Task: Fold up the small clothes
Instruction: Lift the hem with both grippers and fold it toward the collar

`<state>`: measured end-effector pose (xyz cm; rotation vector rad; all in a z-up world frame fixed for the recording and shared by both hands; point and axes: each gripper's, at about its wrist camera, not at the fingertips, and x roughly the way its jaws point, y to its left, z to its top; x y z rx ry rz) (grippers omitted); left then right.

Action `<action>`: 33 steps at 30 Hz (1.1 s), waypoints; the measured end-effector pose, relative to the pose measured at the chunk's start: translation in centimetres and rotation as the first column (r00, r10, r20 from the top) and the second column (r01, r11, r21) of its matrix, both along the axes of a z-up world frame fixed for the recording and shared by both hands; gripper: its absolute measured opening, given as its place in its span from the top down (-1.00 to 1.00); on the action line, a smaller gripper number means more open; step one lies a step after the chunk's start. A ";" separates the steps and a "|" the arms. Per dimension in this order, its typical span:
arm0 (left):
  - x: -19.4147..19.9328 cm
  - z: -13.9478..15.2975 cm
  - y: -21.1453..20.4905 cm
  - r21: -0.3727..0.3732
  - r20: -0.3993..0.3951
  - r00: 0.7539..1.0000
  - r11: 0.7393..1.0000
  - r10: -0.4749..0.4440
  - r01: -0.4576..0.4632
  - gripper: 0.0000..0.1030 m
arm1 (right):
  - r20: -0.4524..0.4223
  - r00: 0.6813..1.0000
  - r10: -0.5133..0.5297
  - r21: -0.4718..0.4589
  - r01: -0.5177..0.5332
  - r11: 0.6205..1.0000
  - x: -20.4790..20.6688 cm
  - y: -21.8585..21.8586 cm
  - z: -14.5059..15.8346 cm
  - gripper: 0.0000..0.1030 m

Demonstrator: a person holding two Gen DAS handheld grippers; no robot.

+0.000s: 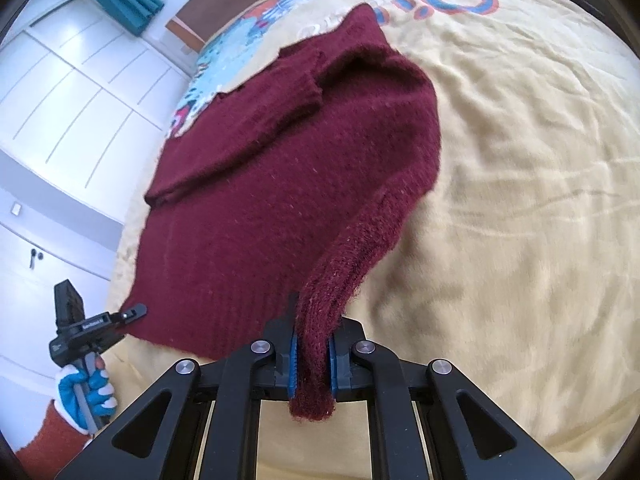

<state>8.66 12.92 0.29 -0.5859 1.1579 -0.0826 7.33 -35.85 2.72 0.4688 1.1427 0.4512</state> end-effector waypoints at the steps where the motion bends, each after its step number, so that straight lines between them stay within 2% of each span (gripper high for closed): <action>1: 0.0 0.3 0.1 -0.005 0.007 1.000 1.000 0.002 -0.002 0.83 | 0.005 1.000 0.002 0.004 -0.002 1.000 0.1 0.0 0.3 0.80; 10: 1.5 3.7 0.6 -0.051 0.098 0.995 0.999 0.007 -0.002 0.83 | 0.060 0.998 0.006 0.062 -0.010 0.998 2.0 0.2 3.5 0.80; 17: 3.7 6.7 1.1 -0.073 0.181 0.983 0.997 -0.006 0.019 0.83 | 0.127 0.992 -0.017 0.082 0.006 0.997 4.7 -0.1 7.3 0.80; 26: 9.8 11.4 1.4 -0.066 0.299 0.954 0.996 -0.037 0.060 0.83 | 0.210 0.976 -0.055 0.079 0.039 0.996 10.7 0.0 11.5 0.80; 29: 12.2 12.4 1.7 -0.046 0.326 0.945 0.997 -0.041 0.059 0.83 | 0.219 0.972 -0.085 0.072 0.071 0.995 13.2 -0.1 11.8 0.80; 33: 15.8 11.8 2.0 -0.024 0.324 0.945 0.998 -0.041 0.051 0.83 | 0.205 0.972 -0.113 0.055 0.104 0.993 16.7 0.1 10.9 0.80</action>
